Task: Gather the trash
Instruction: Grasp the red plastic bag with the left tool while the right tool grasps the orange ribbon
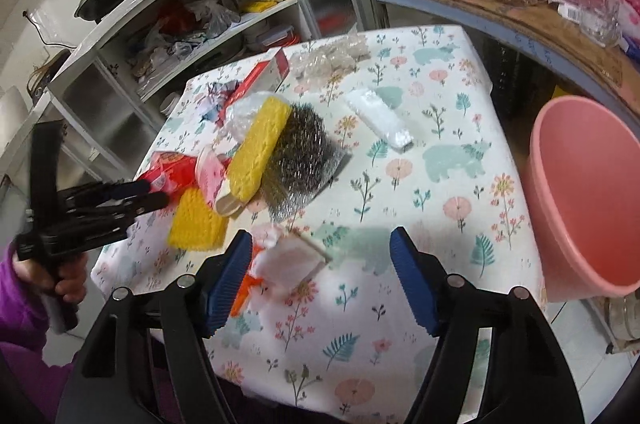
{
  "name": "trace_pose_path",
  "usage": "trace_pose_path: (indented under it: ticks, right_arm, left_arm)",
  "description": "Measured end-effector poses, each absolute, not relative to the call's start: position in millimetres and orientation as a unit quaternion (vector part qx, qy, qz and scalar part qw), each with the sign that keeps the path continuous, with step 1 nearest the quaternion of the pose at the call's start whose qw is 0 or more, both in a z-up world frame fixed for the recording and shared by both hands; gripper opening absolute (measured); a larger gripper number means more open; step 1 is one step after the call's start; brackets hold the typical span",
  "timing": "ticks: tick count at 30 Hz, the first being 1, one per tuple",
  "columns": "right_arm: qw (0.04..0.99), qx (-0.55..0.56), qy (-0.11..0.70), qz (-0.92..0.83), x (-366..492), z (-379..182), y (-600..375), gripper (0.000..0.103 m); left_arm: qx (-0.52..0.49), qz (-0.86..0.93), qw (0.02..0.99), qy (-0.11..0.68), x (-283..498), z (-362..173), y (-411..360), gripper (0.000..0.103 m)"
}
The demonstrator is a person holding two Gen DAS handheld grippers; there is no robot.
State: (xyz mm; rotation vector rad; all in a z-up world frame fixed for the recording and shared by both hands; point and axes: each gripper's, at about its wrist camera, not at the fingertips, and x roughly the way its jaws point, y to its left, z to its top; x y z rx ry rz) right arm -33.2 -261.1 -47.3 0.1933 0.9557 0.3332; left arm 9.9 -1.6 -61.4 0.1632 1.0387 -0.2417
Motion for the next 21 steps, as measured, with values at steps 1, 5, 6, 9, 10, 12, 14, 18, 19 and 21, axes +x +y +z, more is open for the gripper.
trace_pose_path:
  ticks: [1, 5, 6, 9, 10, 12, 14, 18, 19, 21]
  right_arm:
    - [0.867, 0.094, 0.461, 0.164, -34, -49, -262, 0.072]
    - [0.856, 0.096, 0.474, 0.185, -35, -52, -259, 0.072]
    - [0.854, 0.096, 0.476, 0.189, -34, -52, -257, 0.072]
    - [0.851, 0.088, 0.479, 0.198, -35, -52, -250, 0.072]
    - [0.849, 0.085, 0.481, 0.201, -34, -53, -247, 0.072]
    - [0.845, 0.077, 0.487, 0.207, -33, -55, -240, 0.072]
    - [0.838, 0.067, 0.496, 0.217, -31, -58, -231, 0.072]
    - [0.832, 0.052, 0.509, 0.214, -26, -65, -222, 0.072]
    - [0.831, 0.050, 0.513, 0.210, -24, -67, -221, 0.072]
    - [0.826, 0.050, 0.521, 0.210, -21, -73, -220, 0.072]
  left_arm:
    - [0.089, -0.115, 0.857, 0.495, 11, -65, -3, 0.048]
    - [0.100, -0.117, 0.848, 0.506, 18, -79, -1, 0.025]
    - [0.098, -0.117, 0.845, 0.512, 20, -84, 1, 0.012]
    - [0.083, -0.123, 0.848, 0.509, 19, -84, 6, 0.002]
    - [0.084, -0.124, 0.852, 0.502, 17, -81, 7, 0.001]
    - [0.080, -0.127, 0.858, 0.491, 14, -74, 10, 0.000]
    - [0.074, -0.132, 0.863, 0.483, 11, -67, 13, 0.000]
    - [0.066, -0.144, 0.868, 0.470, 0, -51, 16, 0.000]
    - [0.063, -0.148, 0.869, 0.469, -1, -48, 16, 0.000]
    - [0.059, -0.153, 0.869, 0.467, -3, -43, 16, 0.000]
